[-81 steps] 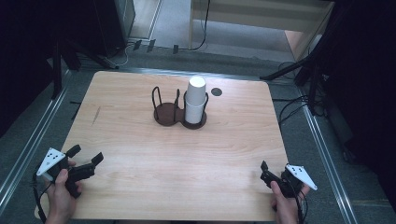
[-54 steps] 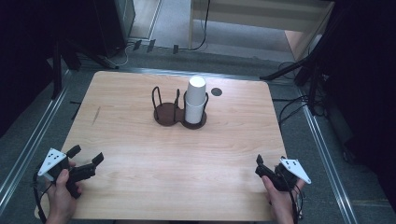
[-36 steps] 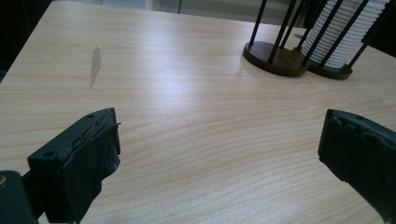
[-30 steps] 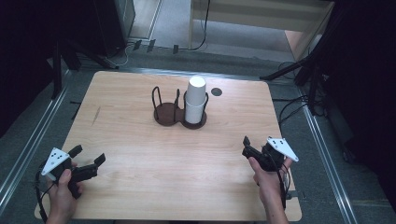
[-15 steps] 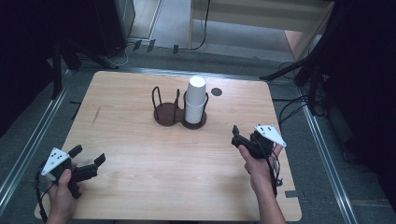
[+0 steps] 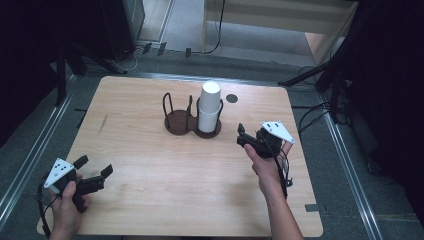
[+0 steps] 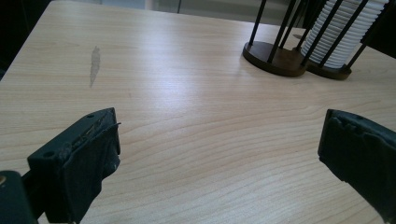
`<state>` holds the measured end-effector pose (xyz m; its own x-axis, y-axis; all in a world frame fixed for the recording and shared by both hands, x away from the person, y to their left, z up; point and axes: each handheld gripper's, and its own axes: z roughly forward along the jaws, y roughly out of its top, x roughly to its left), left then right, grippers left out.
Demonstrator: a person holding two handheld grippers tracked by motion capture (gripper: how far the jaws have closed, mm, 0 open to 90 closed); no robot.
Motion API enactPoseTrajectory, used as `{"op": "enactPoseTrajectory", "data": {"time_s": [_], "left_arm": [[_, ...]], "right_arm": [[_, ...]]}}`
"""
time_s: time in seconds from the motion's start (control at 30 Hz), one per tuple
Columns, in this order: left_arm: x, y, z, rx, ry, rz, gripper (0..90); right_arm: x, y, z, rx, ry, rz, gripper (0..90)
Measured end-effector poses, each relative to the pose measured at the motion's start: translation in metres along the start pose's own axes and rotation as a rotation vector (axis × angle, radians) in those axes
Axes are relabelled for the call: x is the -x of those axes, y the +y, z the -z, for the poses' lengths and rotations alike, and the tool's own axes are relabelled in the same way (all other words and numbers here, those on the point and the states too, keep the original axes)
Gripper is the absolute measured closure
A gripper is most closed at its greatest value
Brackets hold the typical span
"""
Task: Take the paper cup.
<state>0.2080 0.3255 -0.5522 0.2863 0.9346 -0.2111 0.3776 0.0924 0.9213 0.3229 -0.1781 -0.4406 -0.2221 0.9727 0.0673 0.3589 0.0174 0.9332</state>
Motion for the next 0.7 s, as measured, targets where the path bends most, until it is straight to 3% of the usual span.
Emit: {"op": "enactPoseTrajectory", "data": {"time_s": [0.47, 0.7], "left_arm": [[-0.001, 0.0, 0.0, 0.004, -0.01, 0.012, 0.0], [-0.001, 0.0, 0.0, 0.005, -0.013, 0.016, 0.0]], "right_arm": [[-0.03, 0.014, -0.027, -0.003, 0.028, 0.037, 12.5], [-0.042, 0.02, -0.038, 0.003, 0.049, 0.024, 12.6]]}}
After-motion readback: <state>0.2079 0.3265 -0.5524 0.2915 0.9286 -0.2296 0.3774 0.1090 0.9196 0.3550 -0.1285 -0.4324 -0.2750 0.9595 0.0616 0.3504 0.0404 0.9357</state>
